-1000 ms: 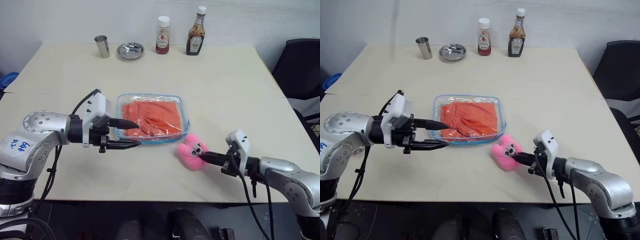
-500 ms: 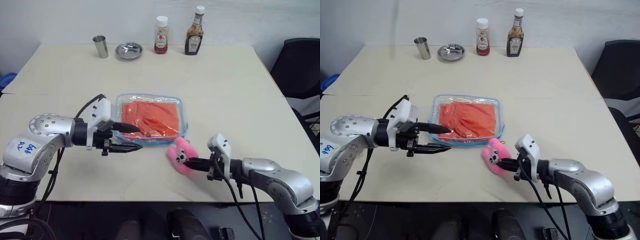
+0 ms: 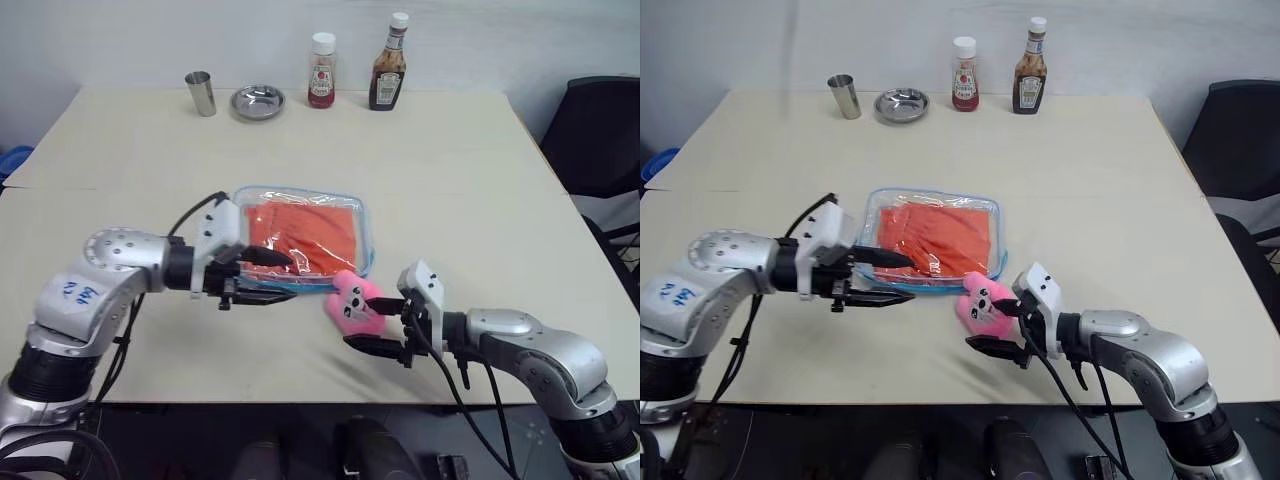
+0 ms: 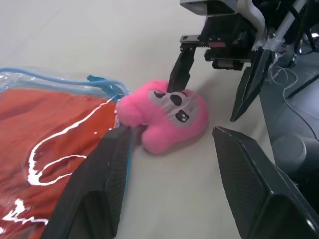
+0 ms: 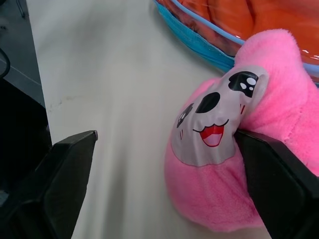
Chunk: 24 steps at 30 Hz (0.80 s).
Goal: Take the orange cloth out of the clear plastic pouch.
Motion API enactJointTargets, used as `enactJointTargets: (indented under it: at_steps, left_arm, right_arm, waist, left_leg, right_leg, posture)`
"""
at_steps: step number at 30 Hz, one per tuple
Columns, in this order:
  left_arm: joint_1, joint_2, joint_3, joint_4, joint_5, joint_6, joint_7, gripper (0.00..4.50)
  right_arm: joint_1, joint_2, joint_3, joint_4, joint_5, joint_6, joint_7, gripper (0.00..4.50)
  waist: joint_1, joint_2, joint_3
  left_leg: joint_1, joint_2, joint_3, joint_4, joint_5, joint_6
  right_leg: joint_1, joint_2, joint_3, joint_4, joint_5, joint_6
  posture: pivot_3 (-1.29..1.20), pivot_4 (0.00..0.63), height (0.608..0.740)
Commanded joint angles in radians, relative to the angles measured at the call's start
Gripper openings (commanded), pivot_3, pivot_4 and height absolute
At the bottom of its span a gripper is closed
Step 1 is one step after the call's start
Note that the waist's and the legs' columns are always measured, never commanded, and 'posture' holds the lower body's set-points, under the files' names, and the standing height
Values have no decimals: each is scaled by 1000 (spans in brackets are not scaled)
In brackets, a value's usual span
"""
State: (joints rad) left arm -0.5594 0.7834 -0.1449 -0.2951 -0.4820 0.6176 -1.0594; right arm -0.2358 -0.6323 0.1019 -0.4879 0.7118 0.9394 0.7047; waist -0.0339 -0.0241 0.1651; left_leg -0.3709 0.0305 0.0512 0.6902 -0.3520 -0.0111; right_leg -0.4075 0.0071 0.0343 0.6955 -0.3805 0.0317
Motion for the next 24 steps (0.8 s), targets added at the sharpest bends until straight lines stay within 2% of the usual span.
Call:
enactJointTargets:
  at_steps: [1, 3, 6, 16, 18, 23, 24]
  left_arm:
    - [-65, -54, -215, 105, 275, -289, -21, 2766]
    - [-95, -99, -283, 174, 358, -412, -38, 2766]
    - [-132, -195, -298, 232, 333, -429, -69, 2766]
    - [-136, -297, -366, 378, 453, -588, -121, 2766]
    - [-127, -300, -360, 388, 464, -604, -122, 2139]
    - [-93, -294, -350, 370, 461, -614, -133, 672]
    - [-85, -290, -347, 359, 455, -610, -137, 368]
  right_arm:
    - [15, 4, 22, -27, 7, 18, -2, 4367]
    - [14, 6, 26, -35, 7, 22, -7, 4367]
    - [24, 15, 19, -45, 12, 29, -23, 4367]
    - [85, -44, -5, -120, -17, 5, -26, 4367]
    - [92, -67, -48, -158, 9, 16, -24, 4396]
    - [24, -236, -246, -177, 125, 33, 95, 4396]
    - [-2, -271, -254, -153, 99, -5, 128, 4396]
  waist:
    - [2, 0, 0]
    - [-1, 0, 0]
    - [0, 0, 0]
    - [6, 0, -1]
    - [7, 0, -1]
    - [6, 0, -1]
    - [5, 0, -1]
  left_leg:
    - [0, 0, 0, 0, 0, 0]
    - [0, 0, 1, 0, 0, 0]
    - [0, 0, 1, 0, 0, 0]
    - [0, 0, 0, 0, 0, 0]
    - [0, 0, 0, 0, 0, 0]
    - [0, 0, 0, 0, 0, 0]
    - [0, 0, 0, 0, 0, 0]
  right_leg:
    - [0, 0, 0, 0, 0, 0]
    - [0, 0, 0, 0, 0, 0]
    - [-1, 0, 0, 0, 0, 0]
    - [0, 0, 1, 0, 0, 0]
    - [0, 0, 0, 0, 0, 0]
    - [0, 0, 0, 0, 0, 0]
    - [0, 0, 0, 0, 0, 0]
  posture:
    - [0, 150, 740]
    - [0, 150, 740]
    - [0, 150, 740]
    - [0, 150, 740]
    - [0, 150, 740]
    - [0, 150, 740]
    - [0, 150, 740]
